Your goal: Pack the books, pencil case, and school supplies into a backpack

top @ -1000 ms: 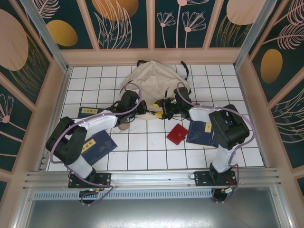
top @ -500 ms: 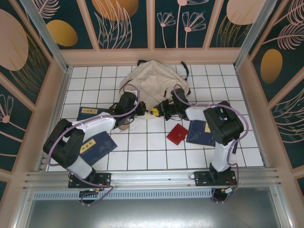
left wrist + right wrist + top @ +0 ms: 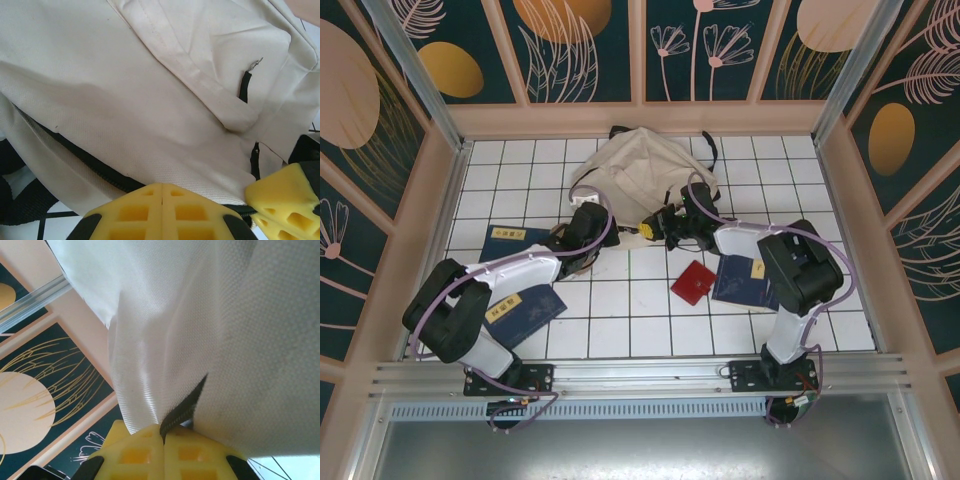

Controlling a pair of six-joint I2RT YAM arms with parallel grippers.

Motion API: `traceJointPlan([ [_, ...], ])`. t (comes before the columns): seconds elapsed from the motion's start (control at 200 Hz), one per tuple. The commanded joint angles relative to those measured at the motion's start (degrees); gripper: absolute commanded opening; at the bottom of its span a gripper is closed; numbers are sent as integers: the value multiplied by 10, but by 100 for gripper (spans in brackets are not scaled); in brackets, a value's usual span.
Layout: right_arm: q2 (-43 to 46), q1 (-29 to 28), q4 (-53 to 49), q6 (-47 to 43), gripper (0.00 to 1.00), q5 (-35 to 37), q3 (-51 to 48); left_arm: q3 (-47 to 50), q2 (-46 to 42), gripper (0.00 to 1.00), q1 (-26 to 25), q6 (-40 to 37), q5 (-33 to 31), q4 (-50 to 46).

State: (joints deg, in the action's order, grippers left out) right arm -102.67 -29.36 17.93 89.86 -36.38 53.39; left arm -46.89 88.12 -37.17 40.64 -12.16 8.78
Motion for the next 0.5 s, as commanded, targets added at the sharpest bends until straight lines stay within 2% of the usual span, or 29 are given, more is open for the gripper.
traceJointPlan([
  [0.0,21,27,-83,-20,0,84,-29,-6,-19,0,30,-24,-135,-47],
  [0.25,26,31,-80,-32,0,98,-35,-4,-22,0,38,-27,-114,-38],
  [0.35,10,31,-62,-85,0,74,-8,2,-25,0,38,-46,-53,-6],
  [0.42,5,29,-83,-178,9,70,32,0,-24,0,38,-59,-6,9],
  [0.46,10,28,-100,-234,20,81,44,-6,-23,0,38,-67,13,10],
  [0.495,17,26,-123,-290,26,97,54,-11,-23,0,38,-68,21,6],
])
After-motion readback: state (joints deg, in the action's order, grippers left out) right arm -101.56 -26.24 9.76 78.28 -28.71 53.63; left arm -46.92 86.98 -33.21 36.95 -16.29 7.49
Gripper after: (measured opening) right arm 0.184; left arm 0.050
